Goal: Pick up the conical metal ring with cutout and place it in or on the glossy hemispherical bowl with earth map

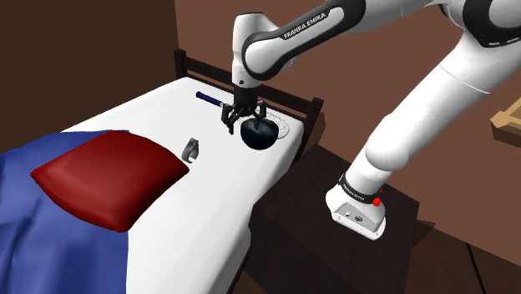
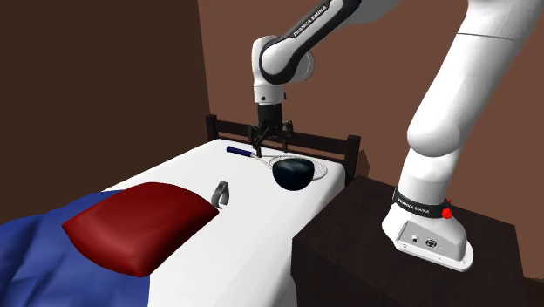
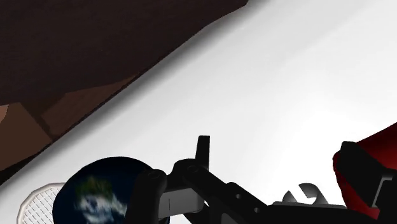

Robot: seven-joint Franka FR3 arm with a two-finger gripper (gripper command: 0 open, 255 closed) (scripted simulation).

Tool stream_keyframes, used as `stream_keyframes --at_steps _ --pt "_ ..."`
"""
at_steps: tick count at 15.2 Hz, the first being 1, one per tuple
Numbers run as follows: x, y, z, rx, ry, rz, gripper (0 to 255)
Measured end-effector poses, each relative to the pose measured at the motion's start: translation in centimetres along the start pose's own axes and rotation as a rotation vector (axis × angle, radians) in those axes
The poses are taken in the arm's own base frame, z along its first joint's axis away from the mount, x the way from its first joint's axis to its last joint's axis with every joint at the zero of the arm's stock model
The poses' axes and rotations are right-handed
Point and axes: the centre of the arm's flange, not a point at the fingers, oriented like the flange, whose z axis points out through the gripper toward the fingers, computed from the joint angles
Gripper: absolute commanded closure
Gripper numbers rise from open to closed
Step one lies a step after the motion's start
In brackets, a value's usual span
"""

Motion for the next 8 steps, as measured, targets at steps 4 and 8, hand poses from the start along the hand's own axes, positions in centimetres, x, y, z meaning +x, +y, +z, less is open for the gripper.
stream_keyframes --at_steps 4,8 --pt "3.3 -2.5 2.6 0.008 0.03 0.099 0" --pt "6.4 -4.9 5.1 0.016 0.059 0.197 0"
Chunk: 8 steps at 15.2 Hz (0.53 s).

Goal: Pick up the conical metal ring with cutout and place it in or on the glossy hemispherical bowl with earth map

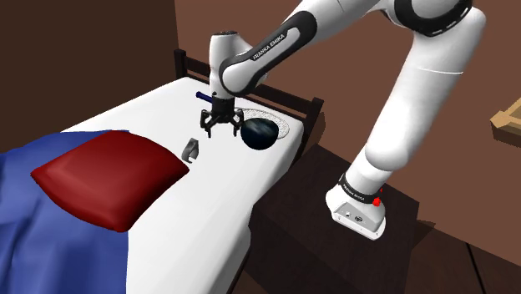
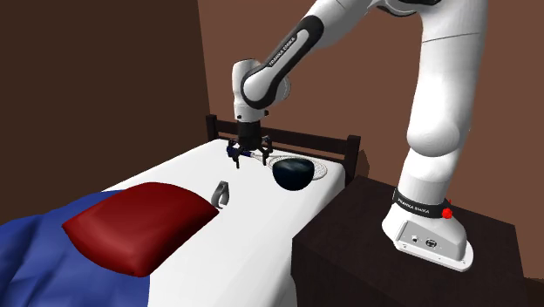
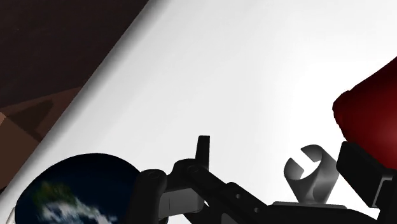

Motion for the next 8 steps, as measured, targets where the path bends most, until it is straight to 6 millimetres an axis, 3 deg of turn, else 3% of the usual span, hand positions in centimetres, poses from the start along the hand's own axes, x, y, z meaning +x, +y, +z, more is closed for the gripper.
stream_keyframes --at_steps 1,8 --pt "0.5 -0.8 1.3 0.002 0.007 0.023 0" --pt "5.7 -5.6 5.6 0.016 0.058 0.194 0"
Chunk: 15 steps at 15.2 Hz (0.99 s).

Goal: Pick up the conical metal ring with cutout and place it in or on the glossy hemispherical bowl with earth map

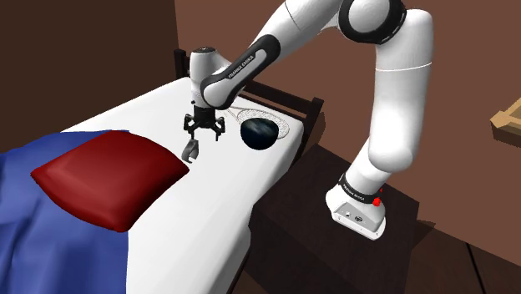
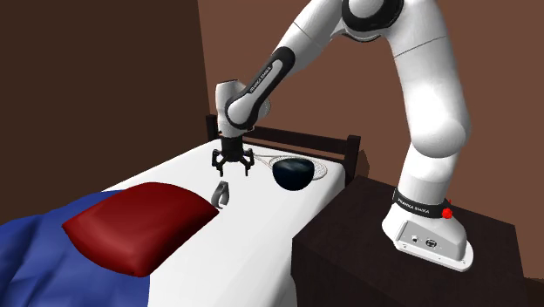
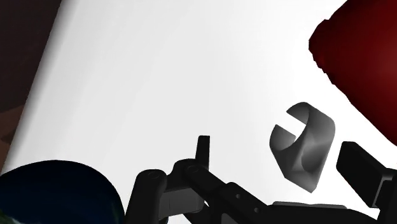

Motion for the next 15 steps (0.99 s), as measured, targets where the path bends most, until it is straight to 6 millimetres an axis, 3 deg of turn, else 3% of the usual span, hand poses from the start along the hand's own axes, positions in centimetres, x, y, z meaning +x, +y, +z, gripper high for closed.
stream_keyframes --at_steps 7,15 --pt "5.7 -4.8 4.6 0.013 0.052 0.17 0" --pt "6.4 -5.7 9.1 0.015 0.06 0.195 0"
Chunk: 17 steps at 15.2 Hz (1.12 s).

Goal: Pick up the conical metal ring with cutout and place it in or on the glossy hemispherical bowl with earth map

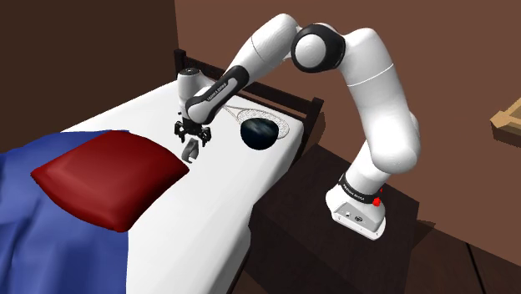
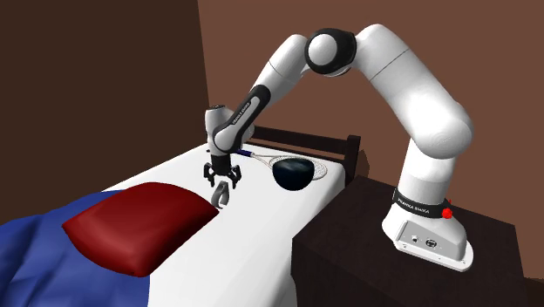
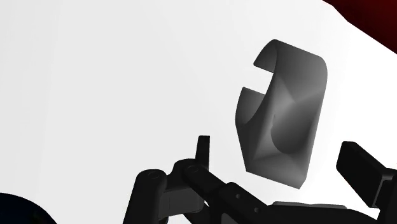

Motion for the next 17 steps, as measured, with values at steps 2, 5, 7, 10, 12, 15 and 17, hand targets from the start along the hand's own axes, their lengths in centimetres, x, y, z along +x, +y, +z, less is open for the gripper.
stream_keyframes --at_steps 2,5,7,10,12,15,17 --pt "0.06 0.04 0.33 0.0 0.0 0.0 0" --pt "0.1 0.05 0.41 0.0 0.0 0.0 0" --pt "0.11 0.05 0.42 0.0 0.0 0.0 0" --pt "0.12 0.03 0.41 0.001 0.0 0.0 255" --pt "0.11 0.03 0.41 0.001 0.0 0.0 255" --pt "0.11 0.04 0.42 0.001 0.0 0.0 255" --pt "0.11 0.04 0.42 0.0 0.0 0.0 255"
